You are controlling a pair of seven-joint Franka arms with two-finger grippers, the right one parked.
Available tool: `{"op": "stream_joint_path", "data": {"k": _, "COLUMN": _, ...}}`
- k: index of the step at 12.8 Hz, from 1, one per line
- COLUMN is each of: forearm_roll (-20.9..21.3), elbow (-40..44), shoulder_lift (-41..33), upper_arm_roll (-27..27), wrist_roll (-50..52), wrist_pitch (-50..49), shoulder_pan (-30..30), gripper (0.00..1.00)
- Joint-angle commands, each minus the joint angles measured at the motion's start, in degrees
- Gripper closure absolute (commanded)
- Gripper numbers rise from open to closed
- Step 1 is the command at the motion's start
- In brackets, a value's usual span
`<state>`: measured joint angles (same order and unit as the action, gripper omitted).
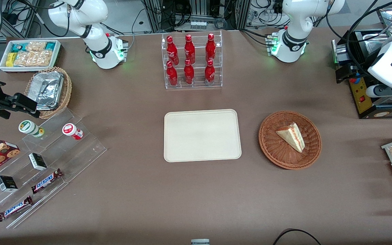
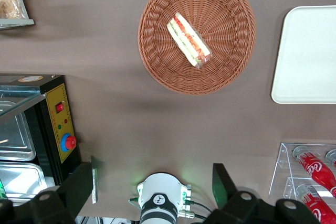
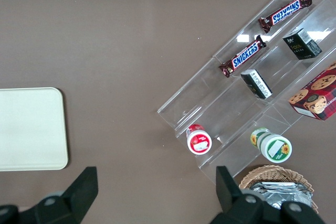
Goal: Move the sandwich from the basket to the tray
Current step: 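Move the left gripper over the wicker basket above the wrapped sandwich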
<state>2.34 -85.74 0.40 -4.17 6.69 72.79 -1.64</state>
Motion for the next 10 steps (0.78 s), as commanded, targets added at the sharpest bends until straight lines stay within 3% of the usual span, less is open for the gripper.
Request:
{"op": "stream_joint_path", "data": {"k": 1, "forearm_roll": -0.06, "elbow": 0.05, "shoulder_lift": -0.75, "upper_arm_roll": 0.21, "wrist_roll": -2.88, "wrist_pitch": -0.10, "shoulder_pan": -0.03, "gripper": 0.00}}
{"op": "stream_joint_path", "data": {"k": 5, "forearm_roll": -0.59, "elbow": -4.06, "shoulder_lift": 1.63, "upper_arm_roll": 0.04, "wrist_roll": -5.10, "wrist_pitch": 2.34, "shoulder_pan": -0.21, "gripper": 0.00}}
{"op": "stream_joint_path", "data": {"k": 10, "forearm_roll": -0.23, "elbow": -20.39, "shoulder_lift": 1.72, "upper_arm_roll": 0.04, "wrist_roll": -4.58, "wrist_pitch": 21.47, "shoulder_pan": -0.47, "gripper": 0.00}}
